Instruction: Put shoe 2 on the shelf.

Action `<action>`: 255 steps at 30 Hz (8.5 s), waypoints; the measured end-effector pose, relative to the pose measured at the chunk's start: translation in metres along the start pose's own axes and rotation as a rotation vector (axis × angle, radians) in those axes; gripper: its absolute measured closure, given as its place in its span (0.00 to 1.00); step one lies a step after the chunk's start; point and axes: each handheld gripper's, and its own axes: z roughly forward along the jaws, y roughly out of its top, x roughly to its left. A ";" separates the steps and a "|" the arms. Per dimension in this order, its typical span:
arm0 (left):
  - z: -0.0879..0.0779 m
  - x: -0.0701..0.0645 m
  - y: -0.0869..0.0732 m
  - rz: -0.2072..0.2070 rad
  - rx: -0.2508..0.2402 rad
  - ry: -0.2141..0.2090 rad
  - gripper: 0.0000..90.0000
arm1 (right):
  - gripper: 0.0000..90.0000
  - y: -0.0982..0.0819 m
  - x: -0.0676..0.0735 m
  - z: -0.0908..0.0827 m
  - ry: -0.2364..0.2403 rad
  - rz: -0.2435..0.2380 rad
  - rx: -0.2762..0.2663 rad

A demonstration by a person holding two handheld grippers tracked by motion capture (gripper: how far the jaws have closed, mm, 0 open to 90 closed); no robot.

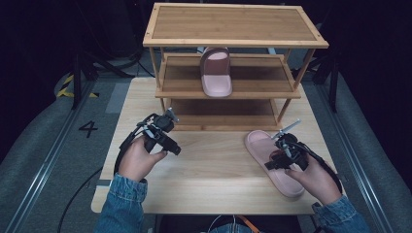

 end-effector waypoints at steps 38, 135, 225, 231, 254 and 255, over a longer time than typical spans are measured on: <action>0.010 0.006 0.001 -0.026 0.075 -0.039 0.39 | 0.93 0.011 0.009 0.005 -0.045 -0.123 0.014; 0.008 0.022 0.000 -0.061 0.033 -0.021 0.34 | 0.63 0.150 -0.026 -0.132 -0.313 -0.256 -0.309; 0.014 0.025 -0.003 -0.069 0.071 -0.028 0.33 | 0.89 0.106 -0.093 -0.123 -0.265 0.107 -0.328; 0.013 0.025 -0.007 -0.070 0.073 -0.031 0.33 | 0.93 0.113 -0.098 -0.113 -0.275 0.088 -0.328; 0.012 0.030 -0.012 -0.087 0.070 -0.027 0.33 | 0.91 0.147 -0.052 -0.096 -0.122 0.001 -0.308; 0.012 0.030 -0.012 -0.087 0.071 -0.028 0.33 | 0.91 0.147 -0.051 -0.096 -0.131 -0.004 -0.305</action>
